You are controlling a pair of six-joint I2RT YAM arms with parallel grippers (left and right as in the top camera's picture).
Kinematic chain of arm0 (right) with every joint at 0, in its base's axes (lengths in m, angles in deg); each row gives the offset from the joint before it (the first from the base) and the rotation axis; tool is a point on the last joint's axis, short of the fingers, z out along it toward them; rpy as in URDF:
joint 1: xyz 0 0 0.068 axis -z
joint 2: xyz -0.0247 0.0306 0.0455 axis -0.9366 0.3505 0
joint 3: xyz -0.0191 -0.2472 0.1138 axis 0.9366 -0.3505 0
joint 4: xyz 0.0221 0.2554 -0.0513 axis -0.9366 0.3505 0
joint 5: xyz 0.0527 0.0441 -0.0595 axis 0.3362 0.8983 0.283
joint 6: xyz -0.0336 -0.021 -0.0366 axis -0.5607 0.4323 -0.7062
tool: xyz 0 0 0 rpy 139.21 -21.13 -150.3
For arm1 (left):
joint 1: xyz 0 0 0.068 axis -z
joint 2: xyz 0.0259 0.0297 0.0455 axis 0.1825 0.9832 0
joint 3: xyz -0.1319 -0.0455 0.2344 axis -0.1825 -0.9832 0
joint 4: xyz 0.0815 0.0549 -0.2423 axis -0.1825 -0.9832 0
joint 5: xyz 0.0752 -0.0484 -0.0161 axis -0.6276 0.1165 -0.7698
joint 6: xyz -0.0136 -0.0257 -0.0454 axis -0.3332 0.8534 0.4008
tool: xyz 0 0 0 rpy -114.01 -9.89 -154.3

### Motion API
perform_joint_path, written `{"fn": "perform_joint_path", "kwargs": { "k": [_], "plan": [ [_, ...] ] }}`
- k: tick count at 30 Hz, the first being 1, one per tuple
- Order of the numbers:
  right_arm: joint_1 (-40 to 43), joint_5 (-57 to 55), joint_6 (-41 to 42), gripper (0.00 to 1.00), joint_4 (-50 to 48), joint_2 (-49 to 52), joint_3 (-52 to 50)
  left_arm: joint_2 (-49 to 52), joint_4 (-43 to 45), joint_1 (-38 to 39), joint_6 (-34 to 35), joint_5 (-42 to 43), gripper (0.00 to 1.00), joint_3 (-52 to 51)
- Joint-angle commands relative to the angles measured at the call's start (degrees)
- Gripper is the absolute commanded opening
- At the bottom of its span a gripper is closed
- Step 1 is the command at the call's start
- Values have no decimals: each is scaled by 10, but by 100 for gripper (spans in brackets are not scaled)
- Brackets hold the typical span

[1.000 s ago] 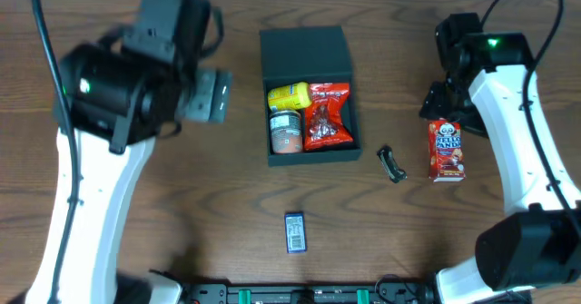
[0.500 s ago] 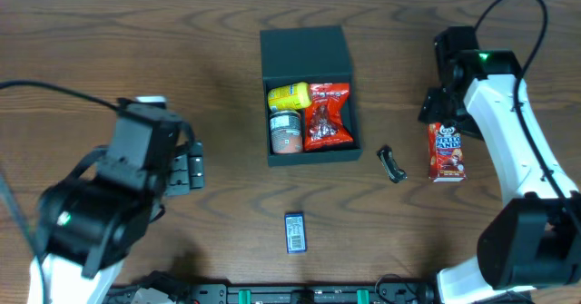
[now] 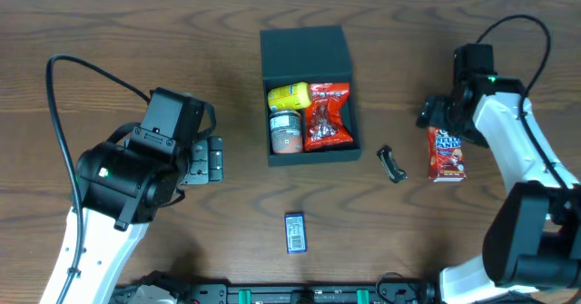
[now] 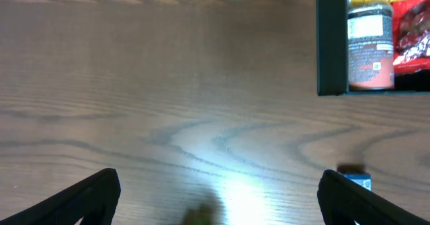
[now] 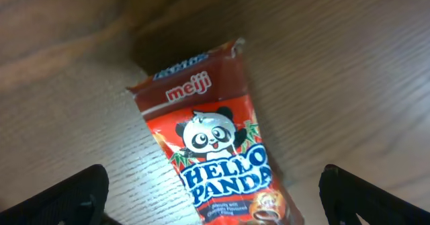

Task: Pack container
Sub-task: 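Move the right gripper onto the red Hello Panda box and grasp it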

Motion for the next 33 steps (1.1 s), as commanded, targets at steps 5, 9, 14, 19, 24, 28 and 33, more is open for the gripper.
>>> {"fn": "perform_joint_path", "kwargs": {
  "k": [5,9,14,19,24,28,33],
  "plan": [
    [3,9,-23,99,-13,50,-14,1,3,-2,1,15,95,1],
    [3,11,-23,99,-23,86,-14,1,3,-2,1,15,95,1],
    [3,16,-22,99,-27,112,-14,1,3,-2,-2,15,95,1],
    [3,16,-19,99,-27,112,-14,2,3,-2,-3,14,95,1],
    [3,22,-19,99,-27,112,-14,2,3,-2,-3,14,95,1],
    [3,22,-19,96,-27,112,-14,2,3,-2,-8,14,95,1],
    [3,22,-18,77,-27,112,-12,2,3,-2,-8,14,95,1]
  ]
}}
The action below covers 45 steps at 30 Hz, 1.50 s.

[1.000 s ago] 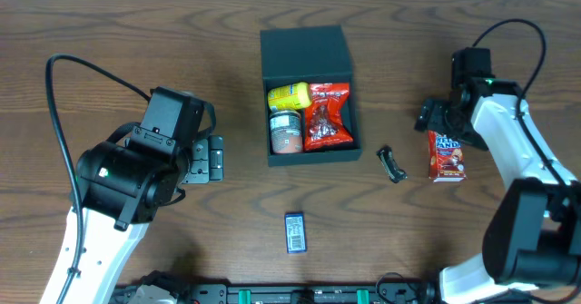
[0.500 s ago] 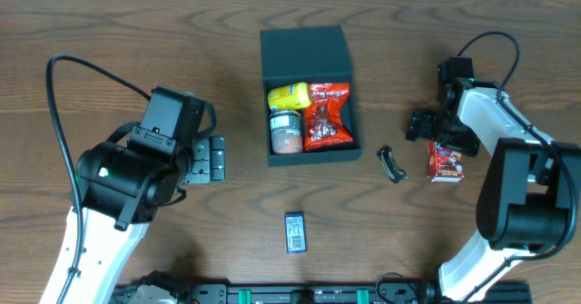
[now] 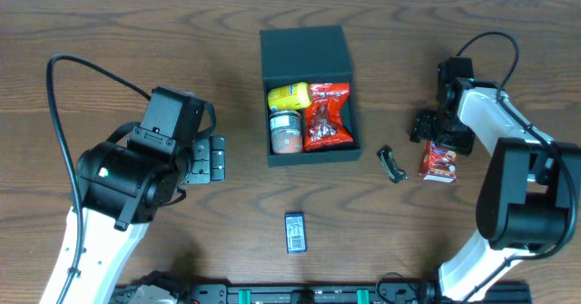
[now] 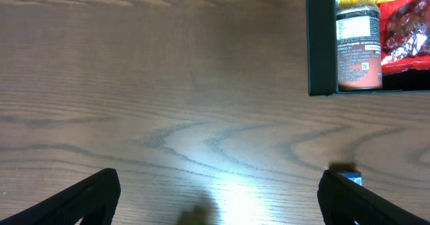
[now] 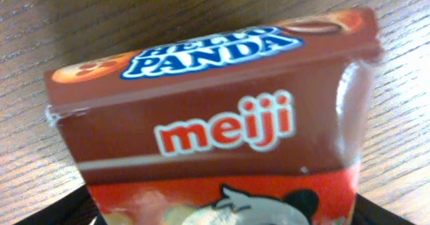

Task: Pack container
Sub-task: 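Move the right gripper onto the red Hello Panda box and grasp it, then lift the Hello Panda box and carry it over the black box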

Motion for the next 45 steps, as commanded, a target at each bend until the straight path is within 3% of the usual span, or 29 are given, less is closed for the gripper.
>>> {"fn": "perform_joint_path", "kwargs": {
  "k": [1,13,16,21,30,36,45],
  "plan": [
    [3,1,-1,77,-1,2,-2,2,-1,-2,-4,0,95,1],
    [3,1,3,56,-2,2,-2,2,0,-2,-4,0,95,1],
    [3,1,6,46,-2,2,-2,2,0,-2,-4,0,95,1],
    [3,1,8,43,-2,2,-2,2,0,-2,-5,0,95,1],
    [3,11,8,26,-3,2,0,2,0,-2,-15,0,95,1],
    [3,25,8,2,32,-2,38,2,0,-2,-19,0,95,1],
    [-13,78,7,1,181,-48,177,2,0,-2,-20,0,95,1]
  ]
}}
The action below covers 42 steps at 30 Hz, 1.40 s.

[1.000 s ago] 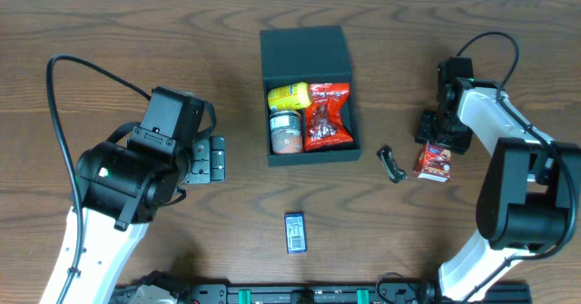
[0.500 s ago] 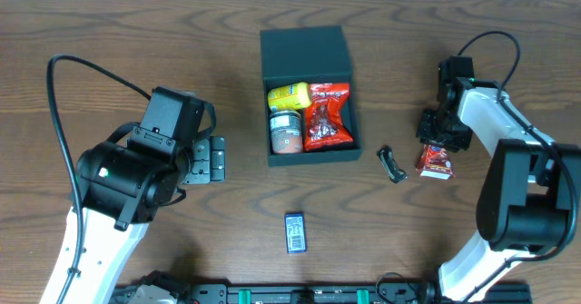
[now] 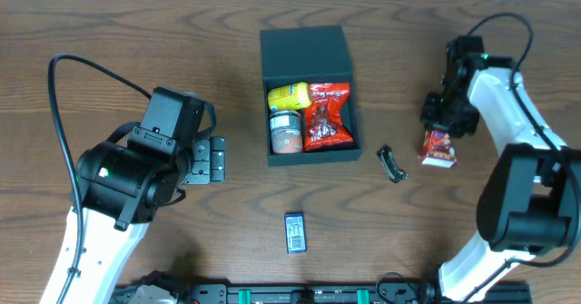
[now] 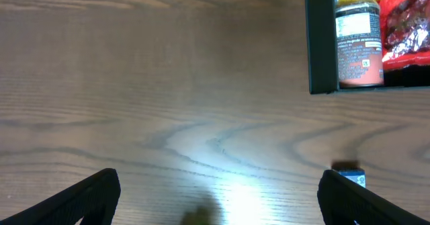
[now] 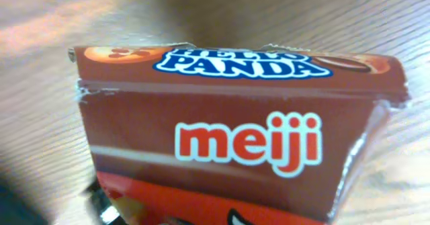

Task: Pack container
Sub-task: 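Lift the Hello Panda box and carry it over the black box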

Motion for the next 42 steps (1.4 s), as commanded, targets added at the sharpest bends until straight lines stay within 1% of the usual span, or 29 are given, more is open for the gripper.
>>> {"fn": "perform_joint_path", "kwargs": {
  "k": [1,5,7,9,13,17,20,24,32,36,42],
  "plan": [
    [-16,23,0,1,36,-45,50,2,0,-2,-7,0,95,1],
    [-44,58,1,1,89,-82,88,2,-1,-2,-7,0,95,1],
    [-68,86,18,2,109,-102,104,2,0,-2,-7,0,95,1],
    [-97,88,46,2,117,-117,114,2,0,-2,-7,0,95,1],
    [-169,88,93,2,113,-125,118,2,-2,-2,-7,0,95,1],
    [-244,87,97,2,79,-116,118,2,-4,-2,-7,1,95,1],
    [-272,87,108,2,56,-109,118,2,-6,-2,-7,1,95,1],
    [-277,87,128,2,26,-89,118,2,-14,-2,-7,1,95,1],
    [-277,87,128,2,4,-11,127,2,-15,-2,-7,5,95,1],
    [-278,90,109,2,6,34,143,2,-15,-2,-7,15,95,1],
    [-278,146,61,2,-21,63,148,2,-13,-2,-7,16,95,0]
  ]
}}
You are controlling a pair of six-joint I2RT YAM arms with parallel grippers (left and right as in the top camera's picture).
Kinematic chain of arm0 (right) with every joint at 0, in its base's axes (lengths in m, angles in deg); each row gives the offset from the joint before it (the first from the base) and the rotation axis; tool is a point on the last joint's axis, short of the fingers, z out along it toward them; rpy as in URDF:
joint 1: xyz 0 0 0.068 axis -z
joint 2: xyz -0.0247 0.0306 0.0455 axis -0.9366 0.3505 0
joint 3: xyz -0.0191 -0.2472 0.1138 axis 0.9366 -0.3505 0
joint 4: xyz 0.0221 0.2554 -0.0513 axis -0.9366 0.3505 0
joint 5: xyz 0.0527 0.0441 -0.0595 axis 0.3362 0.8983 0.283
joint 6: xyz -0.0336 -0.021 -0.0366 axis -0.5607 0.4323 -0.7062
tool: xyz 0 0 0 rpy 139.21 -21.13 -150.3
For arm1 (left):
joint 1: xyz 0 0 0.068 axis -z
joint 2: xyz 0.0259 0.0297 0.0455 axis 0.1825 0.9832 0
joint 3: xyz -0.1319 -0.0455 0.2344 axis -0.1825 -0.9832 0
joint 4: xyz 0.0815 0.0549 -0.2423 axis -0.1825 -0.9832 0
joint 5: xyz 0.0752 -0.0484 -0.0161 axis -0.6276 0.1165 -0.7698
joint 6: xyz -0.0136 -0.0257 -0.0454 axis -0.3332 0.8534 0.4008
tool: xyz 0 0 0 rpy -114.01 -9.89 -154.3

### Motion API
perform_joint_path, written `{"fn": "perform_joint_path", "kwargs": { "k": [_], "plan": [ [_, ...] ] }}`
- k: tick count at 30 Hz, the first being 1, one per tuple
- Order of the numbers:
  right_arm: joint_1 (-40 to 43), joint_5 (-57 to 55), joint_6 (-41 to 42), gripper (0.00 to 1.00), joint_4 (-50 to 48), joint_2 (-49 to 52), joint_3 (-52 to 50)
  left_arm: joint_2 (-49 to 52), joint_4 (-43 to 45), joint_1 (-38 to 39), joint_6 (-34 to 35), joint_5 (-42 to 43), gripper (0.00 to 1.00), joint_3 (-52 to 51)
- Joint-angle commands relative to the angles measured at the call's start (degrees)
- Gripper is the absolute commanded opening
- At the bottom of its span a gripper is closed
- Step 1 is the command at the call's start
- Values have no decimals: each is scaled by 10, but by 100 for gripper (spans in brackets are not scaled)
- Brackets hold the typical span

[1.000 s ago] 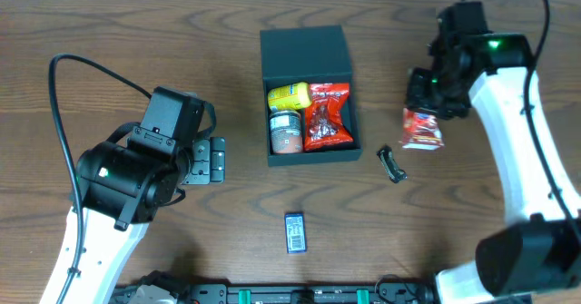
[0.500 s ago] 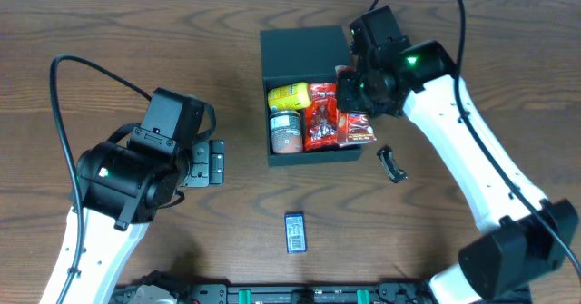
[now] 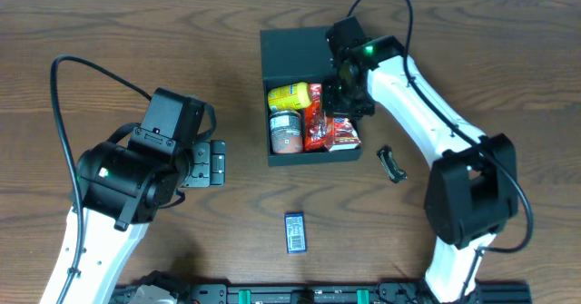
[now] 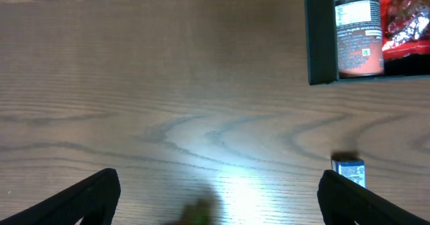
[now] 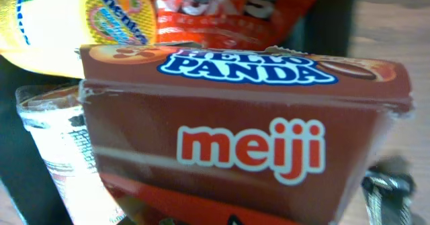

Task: Pack container
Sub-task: 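Lift the Hello Panda box and carry it over the black box, then lower the Hello Panda box into the box's right side and release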

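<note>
The black container (image 3: 266, 86) stands open at mid-table, holding a yellow Mentos tub (image 3: 288, 95), a jar (image 3: 286, 132) and a red snack bag (image 3: 316, 113). My right gripper (image 3: 348, 110) is shut on the Hello Panda box (image 3: 343, 133) and holds it over the container's right side. The right wrist view is filled by that box (image 5: 248, 131), with the tub (image 5: 80, 23) and the jar (image 5: 54, 151) behind it; the fingers are hidden there. My left gripper (image 3: 216, 161) stands open over bare wood to the left.
A black clip (image 3: 391, 163) lies right of the container. A small blue pack (image 3: 295, 231) lies near the front edge, also in the left wrist view (image 4: 351, 171). The container's corner (image 4: 319, 43) shows there at the upper right.
My right gripper has moved left with the Hello Panda box, from the table's right side to above the container's right part. The left arm has stayed put.
The Hello Panda box lay flat at the right with my right gripper open above it. Then the gripper was down around it, then held it tipped up off the wood. Now the box hangs over the container. The left gripper stayed open throughout.
</note>
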Motion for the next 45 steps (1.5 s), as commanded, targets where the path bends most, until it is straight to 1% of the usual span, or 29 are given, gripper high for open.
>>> {"fn": "perform_joint_path", "kwargs": {
  "k": [1,6,13,21,29,30,33,34,35,36,37,38,42,45],
  "plan": [
    [-1,41,-33,2,-10,0,22,2,0,-2,-5,4,95,0],
    [-2,38,-38,2,-14,5,22,2,0,-2,-5,4,95,0],
    [-2,5,-47,2,-21,28,22,2,1,-2,-7,4,95,0],
    [-2,5,-48,2,-31,41,22,2,1,-2,-9,4,95,0],
    [-2,-44,-45,2,-12,41,22,2,1,-2,-13,4,95,0],
    [-2,-44,-45,4,-12,41,22,2,1,-2,-13,4,95,0],
    [-2,-44,-45,30,-12,41,22,2,0,-2,-13,4,95,0],
    [-2,-44,-46,41,-12,41,22,2,0,-2,-13,4,95,0],
    [-2,-44,-46,59,-12,41,22,2,0,-2,-13,4,95,0],
    [-2,-44,-46,72,-12,41,22,2,0,-2,-13,4,95,0],
    [-2,-44,-46,91,-12,41,22,2,0,-2,-13,4,95,0],
    [-2,-44,-45,99,-12,41,22,2,0,-2,-13,4,95,0],
    [-2,-33,-45,99,-3,39,27,2,0,-2,-13,4,95,0],
    [-2,-33,-45,99,28,32,52,2,0,-2,-13,4,95,0]
  ]
}}
